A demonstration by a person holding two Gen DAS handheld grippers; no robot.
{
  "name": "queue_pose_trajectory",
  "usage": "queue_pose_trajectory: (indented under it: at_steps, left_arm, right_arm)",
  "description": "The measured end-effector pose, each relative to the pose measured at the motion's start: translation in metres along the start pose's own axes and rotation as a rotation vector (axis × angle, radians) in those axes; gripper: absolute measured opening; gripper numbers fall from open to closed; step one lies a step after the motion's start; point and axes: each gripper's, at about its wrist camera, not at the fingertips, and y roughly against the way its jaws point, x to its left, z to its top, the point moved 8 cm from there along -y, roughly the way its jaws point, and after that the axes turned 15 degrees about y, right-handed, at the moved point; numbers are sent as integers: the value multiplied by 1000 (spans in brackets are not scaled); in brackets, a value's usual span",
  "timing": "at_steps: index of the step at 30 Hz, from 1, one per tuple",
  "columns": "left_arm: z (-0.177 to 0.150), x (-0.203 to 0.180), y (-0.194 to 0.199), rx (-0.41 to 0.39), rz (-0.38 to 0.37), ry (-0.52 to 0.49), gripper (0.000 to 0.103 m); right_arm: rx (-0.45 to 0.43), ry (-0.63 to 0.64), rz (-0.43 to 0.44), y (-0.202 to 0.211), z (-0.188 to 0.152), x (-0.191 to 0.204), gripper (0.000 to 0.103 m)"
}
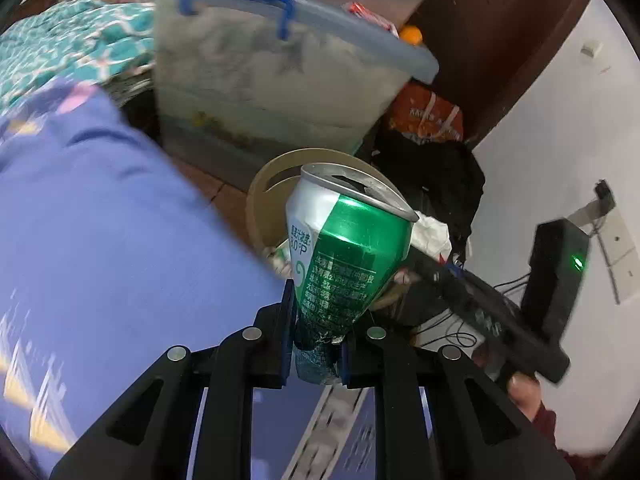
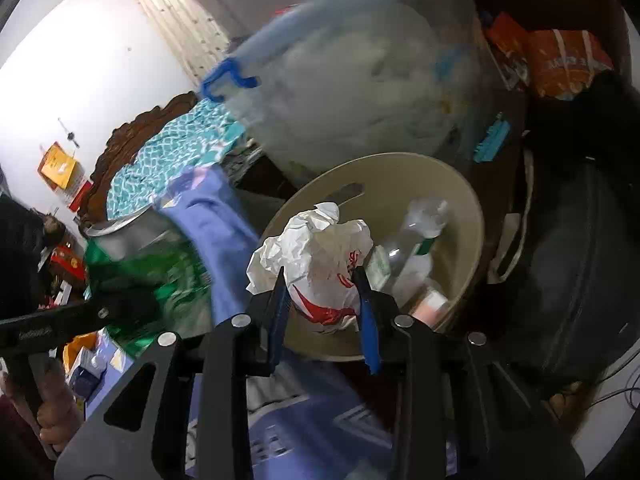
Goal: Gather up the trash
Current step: 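Carry the can and tissue to the wastebasket and release both, then return to the bed and grasp the orange peel with the right tool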
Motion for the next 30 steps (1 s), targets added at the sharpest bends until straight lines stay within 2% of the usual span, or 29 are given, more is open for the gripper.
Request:
queue_pose_trajectory:
  at_steps: [1, 2, 3, 4, 5, 9, 12, 15, 19, 21, 24, 27, 30]
  left_arm:
    - [6, -9, -13, 10, 15, -18, 17]
    - [11, -14, -26, 21, 39, -32, 29]
    - [16, -16, -38, 29, 81, -32, 44]
    - [19, -16, -45, 21, 113, -22, 66]
    - [22, -16, -47, -3, 123, -10, 65]
    - [10, -8, -38, -5, 108, -10, 64]
    - [-8, 9, -15, -21, 111, -18, 64]
    - [-35, 33, 14, -33, 119, -9, 64]
    - [-81, 77, 55, -46, 147, 40, 64]
    - [-107, 109, 79, -61, 188, 78, 64]
    - [-140, 148, 114, -95, 238, 131, 64]
    - [-175, 192, 164, -172, 298, 215, 64]
    - [-202, 230, 209, -250, 317, 336, 64]
  right_arm:
    - [-1, 0, -6, -1, -1, -3, 54]
    - [-14, -3, -19, 0, 0, -6, 67]
    - [-27, -4, -30, 0, 1, -7, 68]
    - [-33, -2, -35, -1, 2, -6, 68]
    - [-47, -5, -43, 1, 3, -8, 68]
    - [-92, -62, -55, 14, -1, -13, 68]
    - [-106, -81, -23, 22, -2, -5, 68]
    - [-100, -59, 30, 22, -1, 21, 68]
    - [-48, 5, 152, 4, -3, 78, 68]
    - [-22, 40, 197, -4, -6, 107, 68]
    - [34, 127, 296, -19, -17, 172, 68]
    - [93, 231, 379, -31, -33, 236, 68]
    - [143, 341, 464, -36, -53, 302, 68]
